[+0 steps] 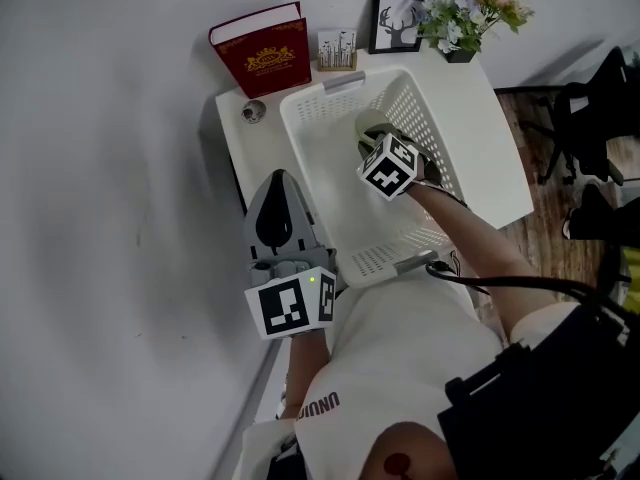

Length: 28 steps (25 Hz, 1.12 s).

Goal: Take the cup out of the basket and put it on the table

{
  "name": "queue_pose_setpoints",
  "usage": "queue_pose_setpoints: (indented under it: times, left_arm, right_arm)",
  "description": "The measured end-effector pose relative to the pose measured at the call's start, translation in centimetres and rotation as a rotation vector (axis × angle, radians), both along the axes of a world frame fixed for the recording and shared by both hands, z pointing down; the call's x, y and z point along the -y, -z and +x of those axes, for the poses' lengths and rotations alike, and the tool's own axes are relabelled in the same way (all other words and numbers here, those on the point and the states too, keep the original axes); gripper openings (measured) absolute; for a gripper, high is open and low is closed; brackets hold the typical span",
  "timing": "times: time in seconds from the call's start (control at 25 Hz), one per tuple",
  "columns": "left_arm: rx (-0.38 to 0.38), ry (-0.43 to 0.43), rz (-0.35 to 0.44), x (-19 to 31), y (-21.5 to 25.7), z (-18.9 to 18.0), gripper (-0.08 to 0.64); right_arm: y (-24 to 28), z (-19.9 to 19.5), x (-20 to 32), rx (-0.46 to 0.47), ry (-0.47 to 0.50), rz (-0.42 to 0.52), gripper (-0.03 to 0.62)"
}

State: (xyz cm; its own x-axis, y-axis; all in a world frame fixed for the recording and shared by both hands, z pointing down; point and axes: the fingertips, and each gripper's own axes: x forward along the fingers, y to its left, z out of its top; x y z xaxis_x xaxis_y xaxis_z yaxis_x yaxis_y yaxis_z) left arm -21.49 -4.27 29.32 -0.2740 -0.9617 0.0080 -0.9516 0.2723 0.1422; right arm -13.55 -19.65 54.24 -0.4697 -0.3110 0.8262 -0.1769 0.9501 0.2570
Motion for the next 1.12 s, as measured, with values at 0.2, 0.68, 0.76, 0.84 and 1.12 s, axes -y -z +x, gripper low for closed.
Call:
queue_pose_setpoints:
  times: [0.2, 0.68, 0.76, 0.84, 1.12]
  left_arm:
    - [0.004, -0.005, 0.005, 0.1, 0.2, 0.2, 0.011]
    - [0.005, -0.005, 0.000, 0.2, 0.1, 0.2, 0.011]
    - [0.005, -0.004, 0.000, 0.2, 0.1, 0.2, 0.011]
    - [0.005, -0.003, 0.001, 0.1, 0.0, 0.1, 0.011]
    - [0.005, -0.006, 0.007, 0.1, 0.0, 0.5, 0.011]
  right_arm:
    - [0.1, -0.1, -0.2, -0.001, 0.012, -0.006, 0.052]
    - [0.0, 0.0, -0.8, -0.013, 0.031, -0.036, 0.043]
    - [0.1, 0.0, -0.9, -0.008, 0.032, -0.041, 0.041]
    - [0.3, -0.1, -1.1, -0.002, 0.036, -0.038, 0.041]
    - [1.6, -0.3, -1.6, 0.020, 0.052, -0.018, 0.040]
